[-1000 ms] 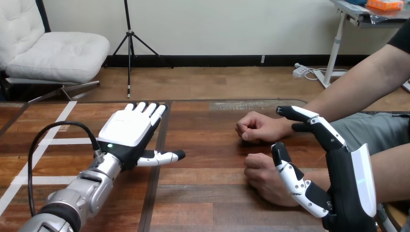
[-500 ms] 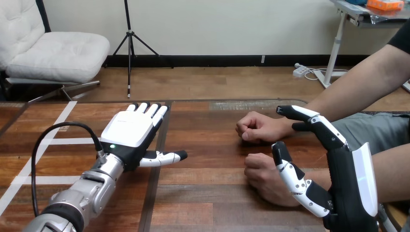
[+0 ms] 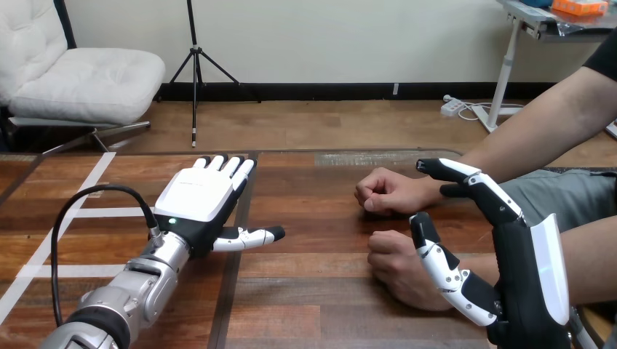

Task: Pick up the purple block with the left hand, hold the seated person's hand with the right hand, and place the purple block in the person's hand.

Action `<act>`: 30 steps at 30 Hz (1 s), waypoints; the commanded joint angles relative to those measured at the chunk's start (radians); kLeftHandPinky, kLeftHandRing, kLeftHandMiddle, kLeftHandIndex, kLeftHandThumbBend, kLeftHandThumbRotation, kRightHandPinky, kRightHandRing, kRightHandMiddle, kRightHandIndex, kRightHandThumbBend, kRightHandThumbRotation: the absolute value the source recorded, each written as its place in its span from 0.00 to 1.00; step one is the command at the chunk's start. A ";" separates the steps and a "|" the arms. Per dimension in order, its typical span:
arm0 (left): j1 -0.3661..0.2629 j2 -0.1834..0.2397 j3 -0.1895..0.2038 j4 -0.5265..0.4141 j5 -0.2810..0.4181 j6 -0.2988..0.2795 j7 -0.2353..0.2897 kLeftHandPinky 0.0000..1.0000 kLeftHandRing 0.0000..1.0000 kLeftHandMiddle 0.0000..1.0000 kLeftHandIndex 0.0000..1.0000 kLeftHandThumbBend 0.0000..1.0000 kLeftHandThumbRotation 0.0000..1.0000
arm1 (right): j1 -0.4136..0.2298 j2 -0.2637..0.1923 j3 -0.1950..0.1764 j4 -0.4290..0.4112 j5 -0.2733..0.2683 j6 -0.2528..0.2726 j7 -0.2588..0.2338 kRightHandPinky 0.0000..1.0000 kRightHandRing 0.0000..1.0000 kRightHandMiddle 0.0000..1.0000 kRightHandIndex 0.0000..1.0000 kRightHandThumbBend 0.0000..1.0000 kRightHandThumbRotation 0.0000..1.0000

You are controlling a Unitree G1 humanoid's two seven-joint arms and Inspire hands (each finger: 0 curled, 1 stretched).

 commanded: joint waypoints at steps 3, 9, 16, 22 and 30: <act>-0.058 -0.004 0.009 0.009 -0.026 0.007 0.023 1.00 1.00 1.00 1.00 0.69 1.00 | -0.027 -0.010 -0.016 -0.055 0.006 0.004 0.002 0.69 0.75 0.75 0.72 0.37 0.47; -0.057 -0.005 0.011 0.011 -0.031 0.009 0.017 1.00 1.00 1.00 1.00 0.69 1.00 | -0.024 -0.011 -0.018 -0.061 0.010 0.006 0.004 0.69 0.75 0.76 0.73 0.36 0.47; -0.058 -0.004 0.005 0.014 -0.029 0.019 0.011 1.00 1.00 1.00 1.00 0.70 1.00 | -0.023 -0.012 -0.019 -0.061 0.009 0.005 0.005 0.68 0.75 0.75 0.72 0.37 0.47; -0.057 -0.003 0.006 0.014 -0.036 0.020 0.005 1.00 1.00 1.00 1.00 0.70 1.00 | -0.021 -0.015 -0.019 -0.061 0.012 0.005 0.010 0.69 0.76 0.75 0.72 0.37 0.47; -0.056 -0.004 0.006 0.014 -0.042 0.034 0.002 1.00 1.00 1.00 1.00 0.71 1.00 | -0.019 -0.017 -0.020 -0.063 0.013 0.009 0.019 0.69 0.76 0.75 0.72 0.37 0.47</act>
